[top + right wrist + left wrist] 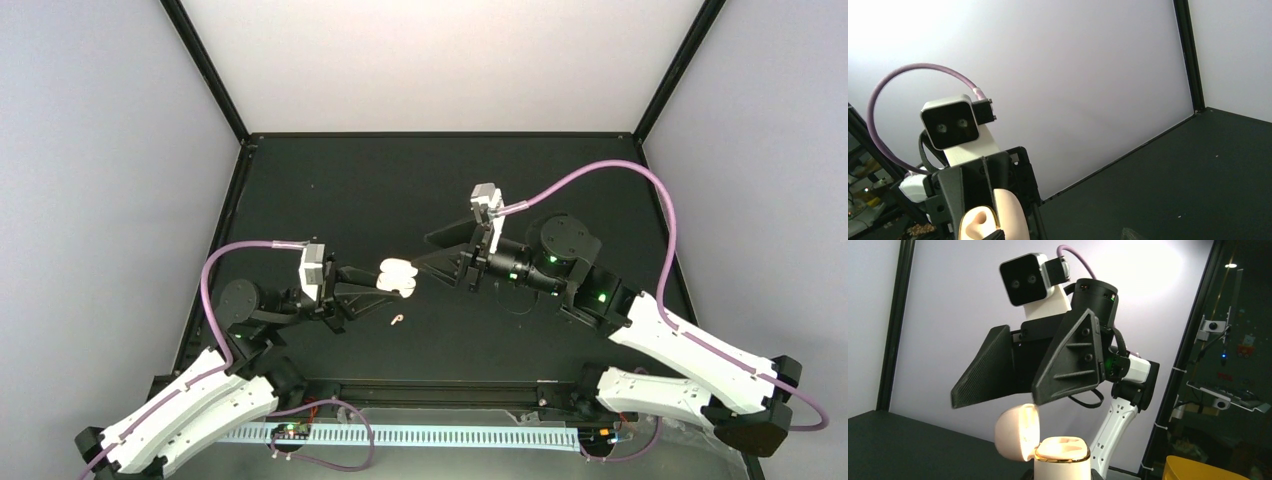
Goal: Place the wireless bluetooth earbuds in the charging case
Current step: Open the charging case, then pick up the earbud from the center of the board.
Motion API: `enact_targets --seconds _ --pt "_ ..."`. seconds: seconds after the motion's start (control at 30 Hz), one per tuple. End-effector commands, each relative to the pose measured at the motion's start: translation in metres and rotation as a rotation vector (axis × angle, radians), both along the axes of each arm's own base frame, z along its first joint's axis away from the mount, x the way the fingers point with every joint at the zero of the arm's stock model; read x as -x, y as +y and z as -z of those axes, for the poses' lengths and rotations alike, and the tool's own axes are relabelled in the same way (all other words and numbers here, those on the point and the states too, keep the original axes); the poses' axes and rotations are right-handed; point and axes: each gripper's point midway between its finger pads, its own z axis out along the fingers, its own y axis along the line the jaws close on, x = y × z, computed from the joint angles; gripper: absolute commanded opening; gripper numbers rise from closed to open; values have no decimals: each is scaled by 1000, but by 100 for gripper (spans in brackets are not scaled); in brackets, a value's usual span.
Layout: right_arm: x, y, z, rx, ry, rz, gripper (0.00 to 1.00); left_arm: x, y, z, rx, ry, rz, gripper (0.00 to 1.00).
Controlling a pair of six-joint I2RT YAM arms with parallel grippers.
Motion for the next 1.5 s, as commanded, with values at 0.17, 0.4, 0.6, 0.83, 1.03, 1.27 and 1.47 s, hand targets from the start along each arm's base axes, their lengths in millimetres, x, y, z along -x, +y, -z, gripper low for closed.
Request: enact_targets --seconds 0.17,0.4,0.6,0.83,1.03,1.27,1.47 --pt "0 -32 -23 -51 -44 94 64 -3 20 1 3 -29 -129 1" --pt "-29 -15 59 162 62 186 63 6 40 -5 -19 -99 -208 1" --pt "-51 24 176 398 213 173 61 18 58 -7 -39 -154 -260 2" --pt "-58 62 267 574 361 111 53 22 66 2 -60 -166 -278 2" --pt "-46 68 323 697 448 79 49 22 65 11 -90 -175 -284 2" --pt "-49 76 348 755 494 106 48 20 65 18 -98 -174 -290 2" --pt "-56 83 361 804 495 140 46 20 67 21 -105 -167 -300 2"
